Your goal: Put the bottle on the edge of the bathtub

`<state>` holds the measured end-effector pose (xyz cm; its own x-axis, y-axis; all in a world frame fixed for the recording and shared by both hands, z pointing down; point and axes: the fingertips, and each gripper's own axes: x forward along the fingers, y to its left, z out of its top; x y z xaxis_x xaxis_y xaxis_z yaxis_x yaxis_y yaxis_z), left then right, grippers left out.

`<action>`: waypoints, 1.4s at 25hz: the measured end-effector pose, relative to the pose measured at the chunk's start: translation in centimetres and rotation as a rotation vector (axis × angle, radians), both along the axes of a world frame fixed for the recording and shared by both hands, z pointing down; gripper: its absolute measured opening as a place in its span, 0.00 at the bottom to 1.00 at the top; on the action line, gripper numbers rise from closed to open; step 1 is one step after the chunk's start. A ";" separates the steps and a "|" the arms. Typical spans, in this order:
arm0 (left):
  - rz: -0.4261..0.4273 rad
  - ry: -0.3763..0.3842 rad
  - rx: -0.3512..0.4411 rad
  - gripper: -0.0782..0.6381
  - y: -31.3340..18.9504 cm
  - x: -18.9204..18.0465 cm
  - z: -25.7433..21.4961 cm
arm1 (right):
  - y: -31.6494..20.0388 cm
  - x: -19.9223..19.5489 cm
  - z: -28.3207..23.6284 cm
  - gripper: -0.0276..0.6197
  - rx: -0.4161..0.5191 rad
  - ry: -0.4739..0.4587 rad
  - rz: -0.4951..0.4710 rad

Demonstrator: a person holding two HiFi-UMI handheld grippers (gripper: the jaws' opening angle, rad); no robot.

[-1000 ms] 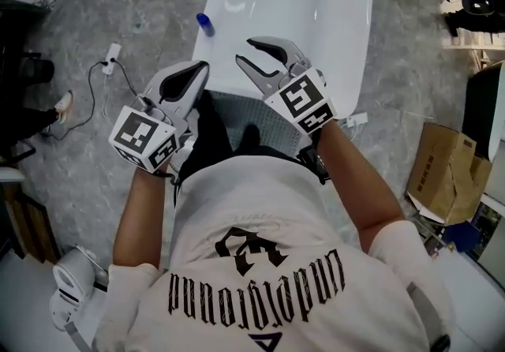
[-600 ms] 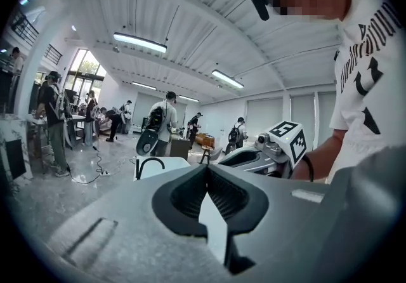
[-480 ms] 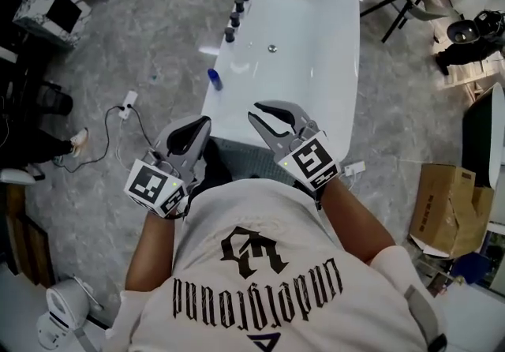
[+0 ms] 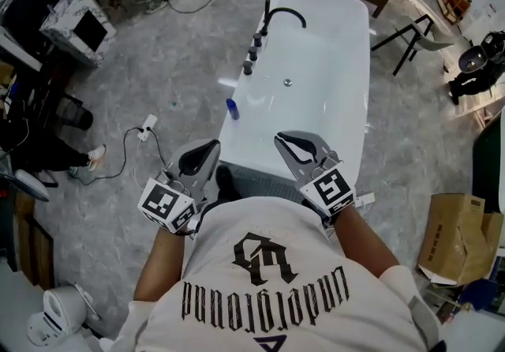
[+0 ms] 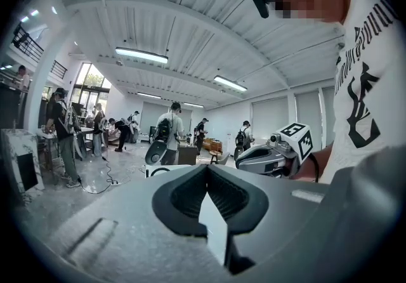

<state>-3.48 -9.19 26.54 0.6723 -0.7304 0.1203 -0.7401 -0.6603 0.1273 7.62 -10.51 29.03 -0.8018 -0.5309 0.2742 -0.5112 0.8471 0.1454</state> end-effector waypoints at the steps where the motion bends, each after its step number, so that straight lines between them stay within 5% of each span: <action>1: -0.007 -0.003 0.002 0.12 0.3 0.2 -0.3 | 0.3 0.3 -0.4 0.07 0.003 -0.006 -0.002; 12: -0.084 -0.016 -0.009 0.12 7.3 1.3 -3.0 | 5.2 2.6 -1.7 0.05 -0.016 -0.033 -0.083; 18: -0.118 -0.041 -0.068 0.12 11.0 -2.1 -1.1 | 7.7 0.6 -0.3 0.05 -0.076 -0.058 -0.079; 30: 0.016 -0.021 -0.067 0.12 15.7 -1.3 0.4 | 14.4 -0.8 0.0 0.05 -0.074 -0.051 -0.011; 35: 0.032 -0.025 -0.068 0.12 20.9 -5.0 1.0 | 20.1 -4.6 0.3 0.05 -0.087 -0.048 -0.014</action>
